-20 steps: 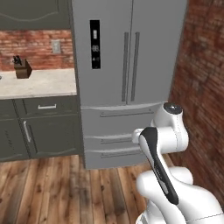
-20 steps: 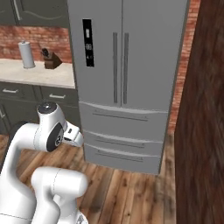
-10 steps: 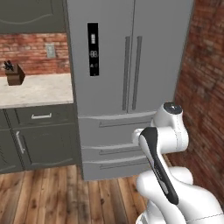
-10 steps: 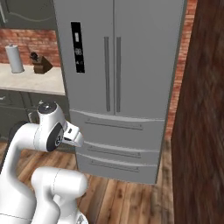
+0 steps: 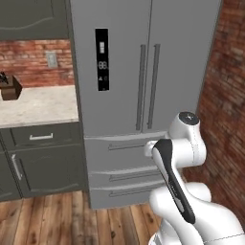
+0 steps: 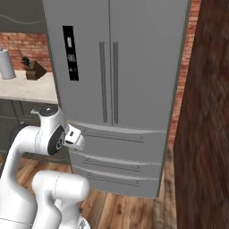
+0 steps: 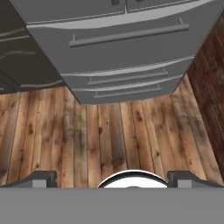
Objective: Place one of the steaks on the plate and the other in the bowl. Then place the bowl in the fridge.
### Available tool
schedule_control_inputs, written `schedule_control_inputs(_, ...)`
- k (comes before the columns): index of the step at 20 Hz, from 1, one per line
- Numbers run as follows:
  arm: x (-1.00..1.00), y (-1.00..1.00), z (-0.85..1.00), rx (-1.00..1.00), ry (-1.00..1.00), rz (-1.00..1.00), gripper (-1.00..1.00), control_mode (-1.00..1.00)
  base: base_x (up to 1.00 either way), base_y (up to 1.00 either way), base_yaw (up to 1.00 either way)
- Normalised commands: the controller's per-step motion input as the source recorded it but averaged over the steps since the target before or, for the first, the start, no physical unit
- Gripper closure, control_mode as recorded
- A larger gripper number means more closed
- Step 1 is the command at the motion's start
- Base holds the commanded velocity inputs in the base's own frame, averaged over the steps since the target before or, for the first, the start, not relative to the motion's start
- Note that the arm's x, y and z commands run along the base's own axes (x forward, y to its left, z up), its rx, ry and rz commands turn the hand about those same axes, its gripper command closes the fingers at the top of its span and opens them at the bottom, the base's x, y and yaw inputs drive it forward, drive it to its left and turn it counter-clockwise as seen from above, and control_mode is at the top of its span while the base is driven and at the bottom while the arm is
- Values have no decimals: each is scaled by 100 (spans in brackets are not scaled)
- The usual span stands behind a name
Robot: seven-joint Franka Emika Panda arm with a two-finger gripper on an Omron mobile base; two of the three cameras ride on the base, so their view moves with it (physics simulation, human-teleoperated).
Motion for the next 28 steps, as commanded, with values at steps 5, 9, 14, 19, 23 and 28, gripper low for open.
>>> schedule_control_inputs(5, 0, 0, 0, 0, 0, 0, -100, 100, 30, 0, -9)
schedule_control_inputs(9, 0, 0, 0, 0, 0, 0, -100, 100, 37, 0, -9)
schedule_control_inputs(14, 0, 0, 0, 0, 0, 0, -100, 100, 47, 0, -3)
schedule_control_inputs(19, 0, 0, 0, 0, 0, 0, -100, 100, 24, 0, 0)
schedule_control_inputs(23, 4, 0, 0, 0, 0, 0, -100, -100, 3, 0, 0)
schedule_control_inputs(28, 0, 0, 10, -5, -9, 0, -100, -100, 0, 0, 0)
